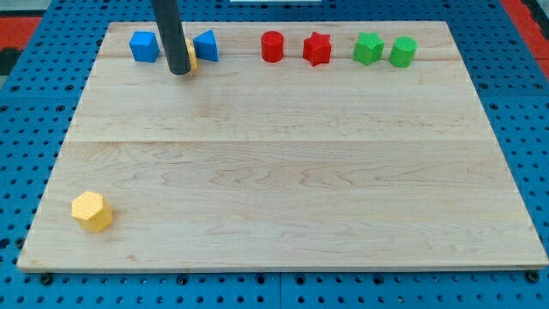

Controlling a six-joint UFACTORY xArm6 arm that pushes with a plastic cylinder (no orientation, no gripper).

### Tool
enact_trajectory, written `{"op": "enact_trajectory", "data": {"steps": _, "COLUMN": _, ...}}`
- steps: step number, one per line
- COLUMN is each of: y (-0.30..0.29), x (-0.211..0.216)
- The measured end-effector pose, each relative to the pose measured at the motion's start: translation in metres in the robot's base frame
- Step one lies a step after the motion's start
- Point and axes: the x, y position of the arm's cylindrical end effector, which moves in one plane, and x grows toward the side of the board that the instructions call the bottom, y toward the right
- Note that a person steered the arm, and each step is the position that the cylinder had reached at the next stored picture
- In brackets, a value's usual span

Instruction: Push the yellow hexagon towards center

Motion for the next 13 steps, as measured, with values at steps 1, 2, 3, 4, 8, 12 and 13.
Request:
{"op": "enact_trajectory", "data": {"steps": 1, "y": 0.0, "x": -0.015}}
{"op": "enact_trajectory", "data": {"steps": 2, "y": 0.0, "x": -0.016}}
{"op": "enact_trajectory", "data": {"steps": 3, "y": 0.009, "x": 0.07}}
{"op": "enact_trajectory", "data": {"steps": 4, "y": 0.064, "x": 0.194}}
{"op": "enact_trajectory", "data": {"steps": 8, "y": -0.056, "x": 0.269}}
{"op": "enact_trajectory", "data": {"steps": 12, "y": 0.001, "x": 0.157}}
{"op": "enact_trajectory", "data": {"steps": 13, "y": 0.014, "x": 0.138}}
